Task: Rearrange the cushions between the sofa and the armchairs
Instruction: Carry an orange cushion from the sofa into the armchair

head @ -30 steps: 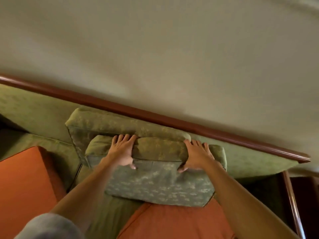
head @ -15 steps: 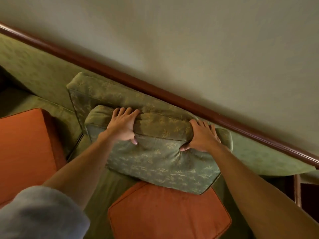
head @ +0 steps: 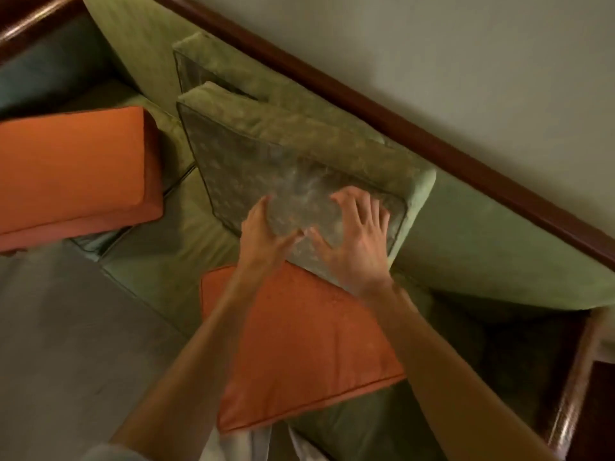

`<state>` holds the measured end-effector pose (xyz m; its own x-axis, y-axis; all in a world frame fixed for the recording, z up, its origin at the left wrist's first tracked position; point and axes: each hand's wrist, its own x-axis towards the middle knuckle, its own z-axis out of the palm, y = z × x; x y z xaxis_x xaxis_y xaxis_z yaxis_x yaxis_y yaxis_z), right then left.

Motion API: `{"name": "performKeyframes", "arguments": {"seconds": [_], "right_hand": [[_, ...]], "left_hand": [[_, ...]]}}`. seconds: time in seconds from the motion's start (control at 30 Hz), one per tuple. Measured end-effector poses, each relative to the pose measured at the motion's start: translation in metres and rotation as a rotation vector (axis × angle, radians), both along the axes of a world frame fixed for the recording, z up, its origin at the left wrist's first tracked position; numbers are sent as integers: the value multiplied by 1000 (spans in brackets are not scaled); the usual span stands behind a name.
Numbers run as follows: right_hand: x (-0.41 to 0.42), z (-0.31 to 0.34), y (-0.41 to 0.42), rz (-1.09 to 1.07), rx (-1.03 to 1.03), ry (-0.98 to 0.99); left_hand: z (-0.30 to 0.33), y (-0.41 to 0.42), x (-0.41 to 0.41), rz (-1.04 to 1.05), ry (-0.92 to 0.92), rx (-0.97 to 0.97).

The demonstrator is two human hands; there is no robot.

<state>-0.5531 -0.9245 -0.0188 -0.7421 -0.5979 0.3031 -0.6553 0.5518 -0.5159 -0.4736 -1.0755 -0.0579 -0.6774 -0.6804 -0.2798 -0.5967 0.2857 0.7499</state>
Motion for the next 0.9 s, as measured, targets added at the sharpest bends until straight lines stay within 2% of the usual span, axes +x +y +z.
{"name": "performKeyframes", "arguments": {"seconds": [0.1, 0.2, 0.27, 0.37, 0.43, 0.5, 0.63, 0.77, 0.9], "right_hand": [[54, -62, 60, -128, -27, -371], [61, -120, 105, -375, 223, -664], [57, -149, 124, -500, 379, -782], [37, -188, 133, -634, 450, -832], [22, -214, 130, -676, 490, -882], [15, -242, 126, -661, 566, -914], [17, -258, 133, -659, 690, -820], [34, -256, 144, -659, 729, -716], [56, -250, 157, -678, 759, -702]], "left_hand": [[-29, 33, 59, 81, -128, 181], [-72, 40, 106, 117, -340, 311], [-103, 38, 130, 203, -444, 296], [-143, 38, 158, 337, -642, 170], [-162, 41, 170, 378, -717, 164], [-186, 47, 179, 389, -725, 201], [-208, 58, 184, 377, -704, 118], [-208, 68, 194, 363, -673, 60], [-201, 80, 208, 337, -694, 43]]}}
